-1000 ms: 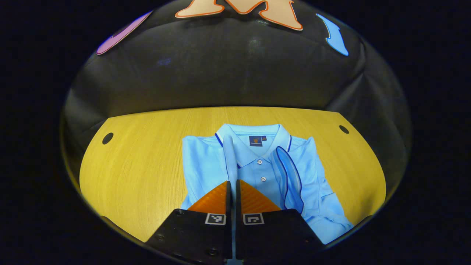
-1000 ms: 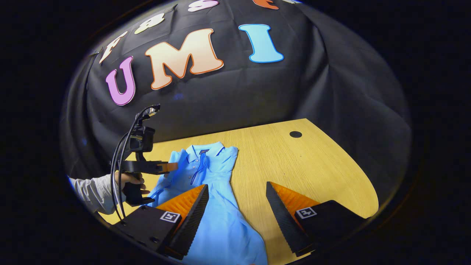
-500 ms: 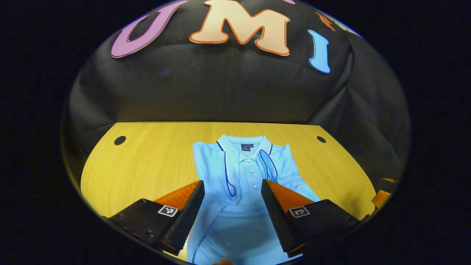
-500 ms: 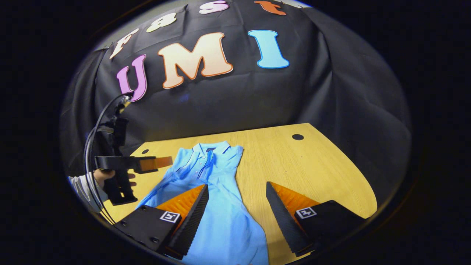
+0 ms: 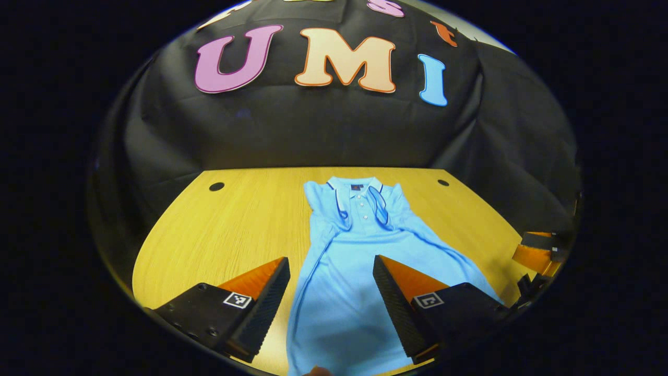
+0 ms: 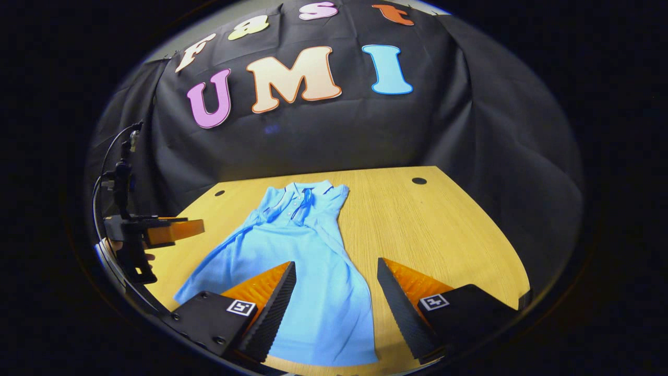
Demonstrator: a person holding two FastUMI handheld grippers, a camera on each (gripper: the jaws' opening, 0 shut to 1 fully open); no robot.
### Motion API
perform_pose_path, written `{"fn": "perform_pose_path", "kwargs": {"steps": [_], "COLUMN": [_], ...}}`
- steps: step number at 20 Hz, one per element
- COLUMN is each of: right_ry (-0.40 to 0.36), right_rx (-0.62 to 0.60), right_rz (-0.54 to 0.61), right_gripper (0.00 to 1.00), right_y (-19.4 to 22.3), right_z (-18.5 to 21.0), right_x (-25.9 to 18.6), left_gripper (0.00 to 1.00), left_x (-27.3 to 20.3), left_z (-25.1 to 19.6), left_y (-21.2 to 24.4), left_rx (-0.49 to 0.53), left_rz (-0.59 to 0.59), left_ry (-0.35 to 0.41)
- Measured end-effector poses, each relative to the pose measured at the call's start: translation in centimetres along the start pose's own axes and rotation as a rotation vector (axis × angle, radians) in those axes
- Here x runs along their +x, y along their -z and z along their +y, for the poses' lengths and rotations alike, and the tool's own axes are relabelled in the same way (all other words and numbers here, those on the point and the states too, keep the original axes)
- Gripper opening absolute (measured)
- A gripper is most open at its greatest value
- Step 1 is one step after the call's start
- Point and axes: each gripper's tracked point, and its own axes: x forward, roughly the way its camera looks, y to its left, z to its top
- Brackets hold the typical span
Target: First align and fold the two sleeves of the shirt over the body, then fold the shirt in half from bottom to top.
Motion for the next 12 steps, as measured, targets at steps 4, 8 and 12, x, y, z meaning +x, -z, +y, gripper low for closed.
{"fn": "perform_pose_path", "kwargs": {"steps": [4,8,12], "right_ry": [0.036,0.071,0.099], "right_rx": [-0.029,-0.047,-0.091], "right_rz": [0.062,0.117,0.189], "right_gripper": [0.98,0.98,0.93], "right_y": [4.3,8.2,11.7], "right_z": [-1.3,-2.4,-3.1], "right_x": [-1.9,-2.9,-3.0], "left_gripper": [0.96,0.96,0.97], "left_x": [-3.0,-4.6,-4.8], "left_z": [1.3,1.5,1.8], "left_y": [5.9,10.6,14.3], "left_rx": [-0.043,-0.080,-0.037], "left_rz": [0.093,0.164,0.224], "left_ry": [-0.020,-0.022,-0.043]}}
